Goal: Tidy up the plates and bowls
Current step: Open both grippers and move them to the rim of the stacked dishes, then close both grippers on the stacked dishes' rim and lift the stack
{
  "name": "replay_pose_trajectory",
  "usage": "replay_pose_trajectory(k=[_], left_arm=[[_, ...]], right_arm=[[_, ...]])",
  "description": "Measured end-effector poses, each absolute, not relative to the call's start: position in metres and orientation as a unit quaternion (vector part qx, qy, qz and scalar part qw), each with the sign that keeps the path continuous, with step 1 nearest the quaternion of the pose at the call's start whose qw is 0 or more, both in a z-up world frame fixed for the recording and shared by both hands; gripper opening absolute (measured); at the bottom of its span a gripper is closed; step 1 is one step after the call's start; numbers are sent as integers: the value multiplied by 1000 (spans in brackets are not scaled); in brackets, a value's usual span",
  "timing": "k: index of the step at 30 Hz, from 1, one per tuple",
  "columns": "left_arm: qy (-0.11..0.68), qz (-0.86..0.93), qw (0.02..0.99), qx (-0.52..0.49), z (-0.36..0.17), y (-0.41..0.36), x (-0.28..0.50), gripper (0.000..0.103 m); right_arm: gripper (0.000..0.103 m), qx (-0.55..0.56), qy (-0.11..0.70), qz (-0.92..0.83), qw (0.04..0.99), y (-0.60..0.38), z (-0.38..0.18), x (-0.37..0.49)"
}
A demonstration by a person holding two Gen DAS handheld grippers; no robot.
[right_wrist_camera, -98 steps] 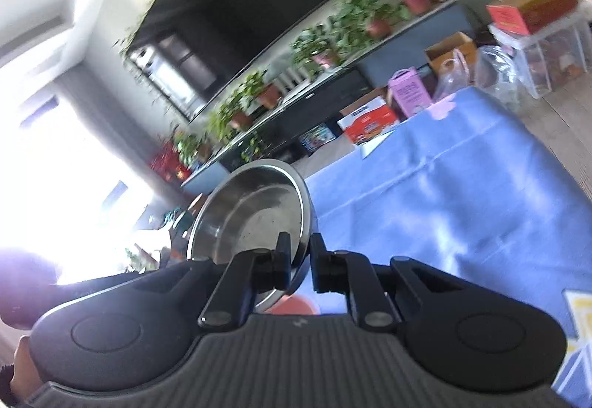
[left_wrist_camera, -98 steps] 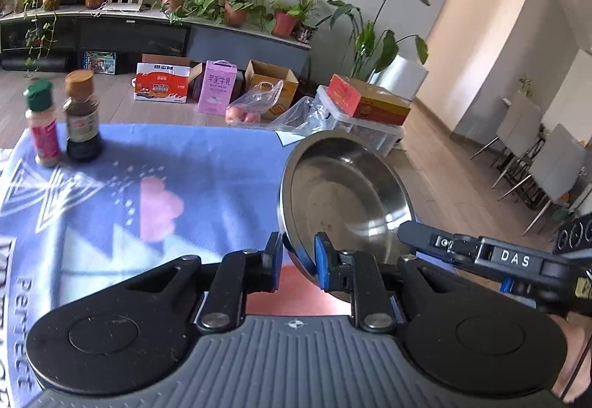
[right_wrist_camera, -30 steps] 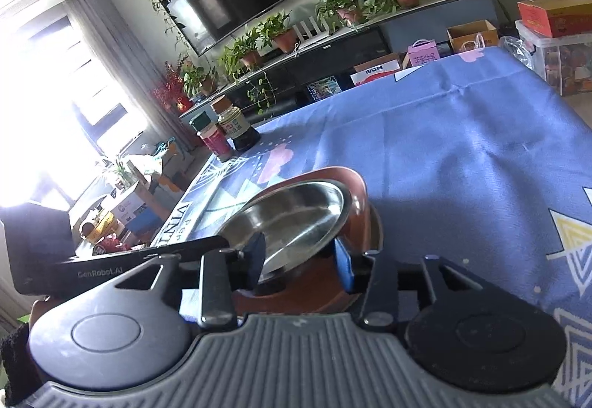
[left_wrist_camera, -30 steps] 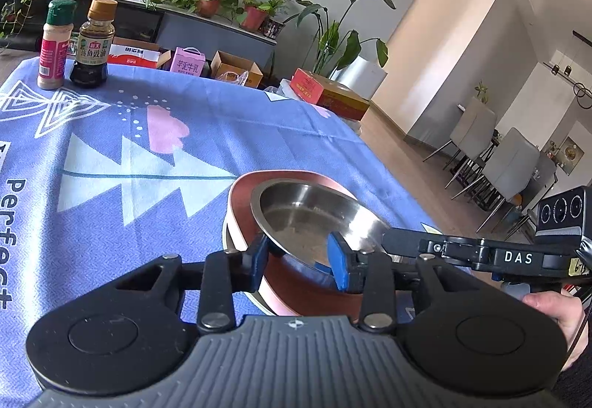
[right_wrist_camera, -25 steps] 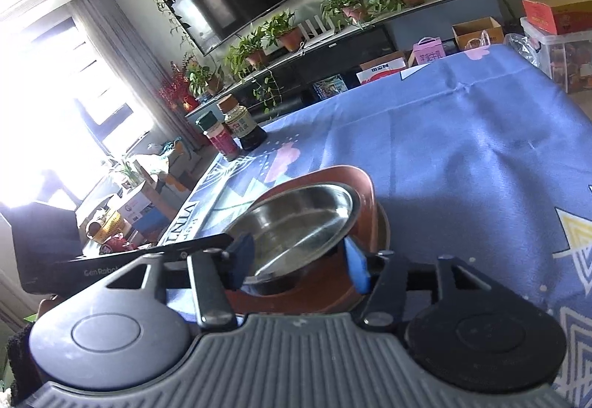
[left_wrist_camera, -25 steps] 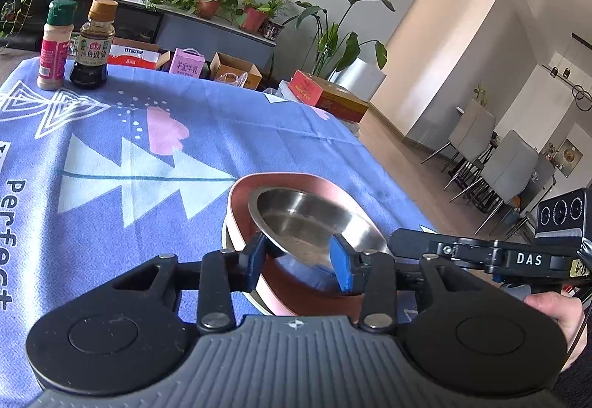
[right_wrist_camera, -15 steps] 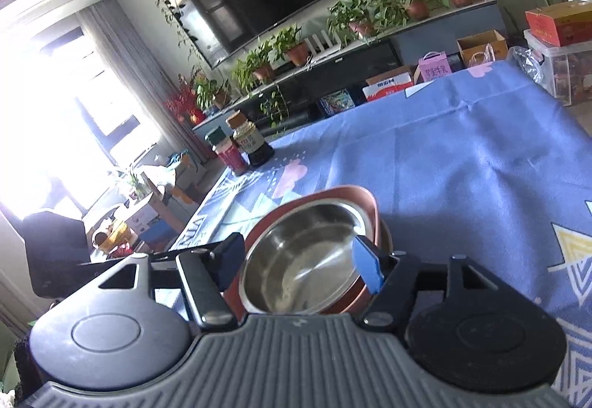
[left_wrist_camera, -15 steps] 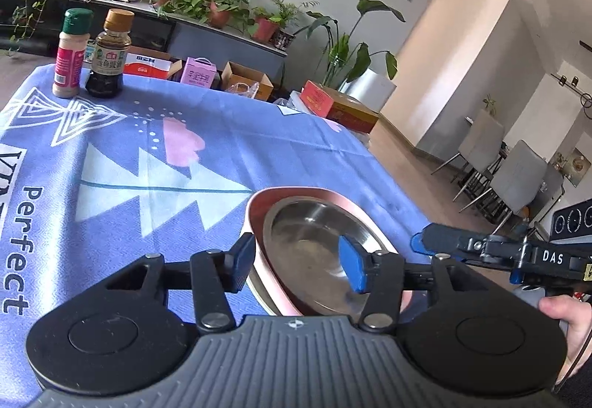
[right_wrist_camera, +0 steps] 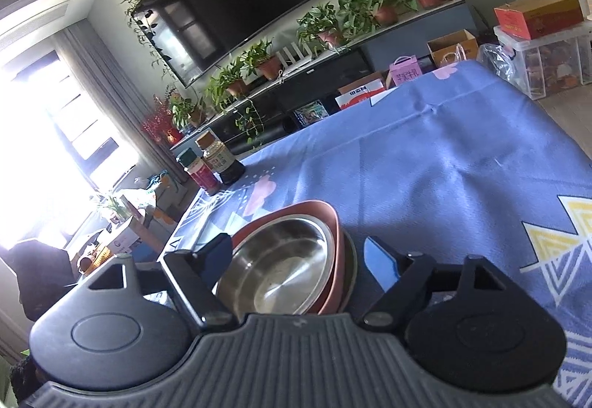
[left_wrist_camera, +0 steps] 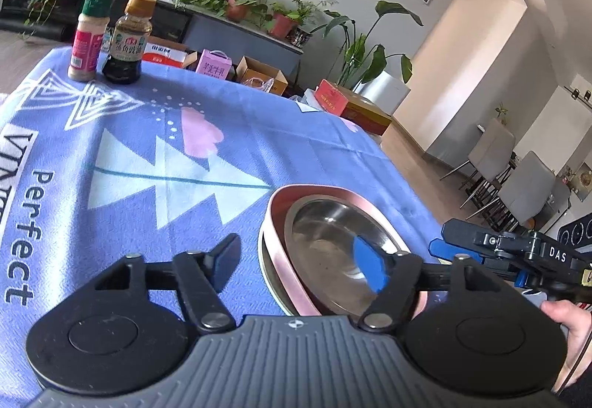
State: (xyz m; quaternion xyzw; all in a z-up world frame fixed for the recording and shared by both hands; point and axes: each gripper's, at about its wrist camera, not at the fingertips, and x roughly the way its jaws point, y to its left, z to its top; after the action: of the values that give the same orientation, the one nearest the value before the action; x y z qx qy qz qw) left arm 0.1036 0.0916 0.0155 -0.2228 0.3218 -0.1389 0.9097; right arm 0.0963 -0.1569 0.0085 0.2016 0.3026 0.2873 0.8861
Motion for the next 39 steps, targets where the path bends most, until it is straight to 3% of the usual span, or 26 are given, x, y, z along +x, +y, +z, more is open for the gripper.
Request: replay_pose_trajectory(k=[6, 23, 30, 34, 39], left_arm=[[335, -138, 897, -254, 9, 96, 108, 79], [360, -158, 871, -293, -3, 94, 114, 80], [361, -165, 872, -285, -5, 91, 115, 78], [360, -170, 872, -286, -7, 90, 117, 71], [357, -172, 874, -282, -8, 86, 116, 64]], right_arm=[[103, 209, 317, 276, 883, -159, 2, 100], [103, 238, 359, 280, 858, -161, -8, 109], [103, 228, 366, 303, 850, -154, -9, 109], [103, 223, 372, 305, 848, -152, -10, 109], [95, 202, 378, 300, 852, -148, -12, 110]])
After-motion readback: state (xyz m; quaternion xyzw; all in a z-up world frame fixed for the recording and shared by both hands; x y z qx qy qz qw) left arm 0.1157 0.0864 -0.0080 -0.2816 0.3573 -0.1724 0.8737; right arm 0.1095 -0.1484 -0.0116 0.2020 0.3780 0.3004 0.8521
